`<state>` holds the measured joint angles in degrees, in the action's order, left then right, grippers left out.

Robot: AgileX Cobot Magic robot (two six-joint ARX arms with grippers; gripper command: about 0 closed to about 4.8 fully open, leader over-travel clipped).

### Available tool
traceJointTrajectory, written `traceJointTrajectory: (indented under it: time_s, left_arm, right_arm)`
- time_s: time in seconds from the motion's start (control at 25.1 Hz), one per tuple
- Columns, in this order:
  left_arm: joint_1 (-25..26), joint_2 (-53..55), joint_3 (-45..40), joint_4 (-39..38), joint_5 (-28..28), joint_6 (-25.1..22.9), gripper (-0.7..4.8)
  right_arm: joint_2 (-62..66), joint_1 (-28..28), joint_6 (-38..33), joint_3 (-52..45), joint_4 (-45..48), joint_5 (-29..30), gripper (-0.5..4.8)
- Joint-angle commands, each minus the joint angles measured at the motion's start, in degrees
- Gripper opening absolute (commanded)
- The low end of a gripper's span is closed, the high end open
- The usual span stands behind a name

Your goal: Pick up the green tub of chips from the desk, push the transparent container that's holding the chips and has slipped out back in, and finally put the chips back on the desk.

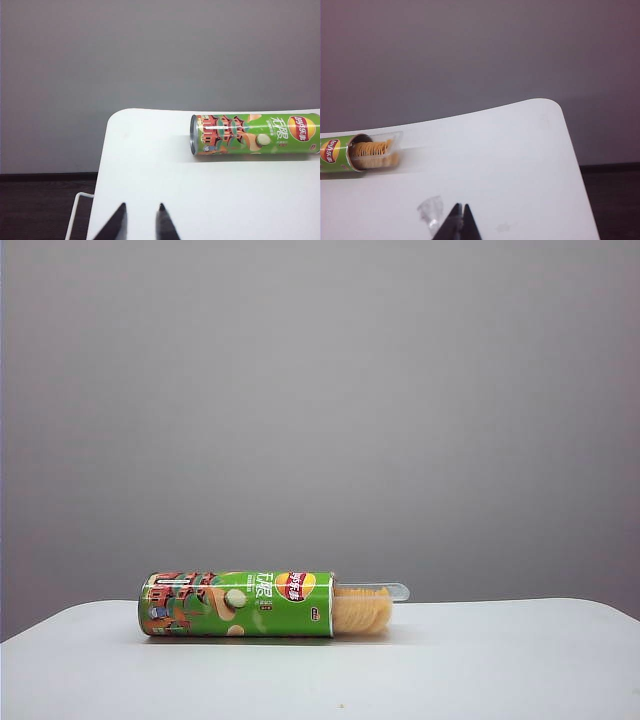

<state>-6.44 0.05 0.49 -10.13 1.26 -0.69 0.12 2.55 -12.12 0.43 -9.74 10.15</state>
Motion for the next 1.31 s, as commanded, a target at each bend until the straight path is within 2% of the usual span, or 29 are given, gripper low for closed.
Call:
traceJointTrajectory:
  time_s: [0.04, 0.28, 0.44, 0.48, 0.52, 0.56, 0.6, 0.64, 0.72, 0.76, 0.8, 0.92, 1.0, 1.08, 1.12, 1.27, 1.31]
  left_arm:
    - [0.0, 0.0, -0.1, -0.1, 0.0, -0.4, 0.76]
    - [0.0, 0.0, -0.1, -0.1, 0.0, 0.6, 0.76]
    - [0.0, 0.0, 1.8, 1.6, -0.1, 9.4, 0.75]
    - [0.0, 0.0, 3.1, 2.6, -0.1, 10.9, 0.68]
    - [0.0, 0.0, 6.0, 3.5, 0.1, 9.5, 0.12]
    - [0.2, 0.0, 7.4, 3.6, 0.6, 8.1, -0.08]
    - [0.3, 0.0, 8.6, 3.6, 1.8, 6.4, -0.06]
    - [0.3, 1.5, 11.1, 3.8, 4.3, 2.3, -0.06]
    - [1.3, 8.5, 15.1, 5.2, 4.7, -2.6, -0.06]
    - [1.6, 11.7, 16.3, 6.7, 3.5, -2.8, -0.06]
    - [2.1, 17.4, 18.5, 9.8, -0.1, -4.9, -0.06]
    - [2.3, 33.7, 25.6, 16.8, -9.4, -15.0, -0.05]
    - [2.3, 48.1, 35.1, 14.5, -15.2, -21.9, -0.03]
    - [2.3, 55.7, 40.9, 11.9, -18.3, -25.5, -0.01]
    - [2.3, 61.8, 45.9, 9.7, -20.2, -29.3, -0.01]
    - [2.2, 78.1, 61.1, 3.1, -22.1, -43.4, 0.36]
    - [2.1, 82.9, 65.8, -0.3, -22.8, -49.2, 0.41]
  right_arm:
    - [0.0, 0.0, 0.2, -0.4, 1.1, -0.2, -0.06]
    - [0.0, 0.0, 0.1, -0.4, 0.9, -0.1, -0.06]
    - [0.0, 0.0, -2.3, -0.3, 1.2, 0.0, -0.06]
    - [0.0, 0.0, -4.0, -0.2, 1.6, 0.0, -0.06]
    - [0.0, 0.0, -7.1, 0.1, 3.4, 0.3, -0.06]
    - [0.0, 0.0, -8.2, 0.5, 4.4, 0.3, -0.06]
    - [0.0, 0.0, -9.1, 1.2, 5.7, 0.1, -0.06]
    - [0.1, 0.0, -9.1, 3.1, 6.6, -1.8, -0.06]
    - [1.7, 0.1, -9.2, 6.1, 6.6, -4.2, -0.06]
    - [2.9, 0.1, -9.9, 6.5, 6.6, -4.2, -0.06]
    - [6.3, 0.1, -12.1, 7.5, 6.5, -2.9, -0.06]
    - [14.6, 0.1, -12.9, 10.4, 7.1, 1.9, -0.06]
    - [21.6, 0.1, -12.6, 14.3, 7.0, 4.1, -0.06]
    - [25.2, 0.1, -11.4, 17.0, 7.1, 6.2, -0.06]
    - [28.7, 0.1, -9.9, 19.8, 7.0, 8.2, -0.06]
    - [39.0, 0.3, -5.5, 27.9, 6.4, 13.4, -0.06]
    - [42.5, 0.4, -5.4, 30.1, 6.2, 16.9, -0.06]
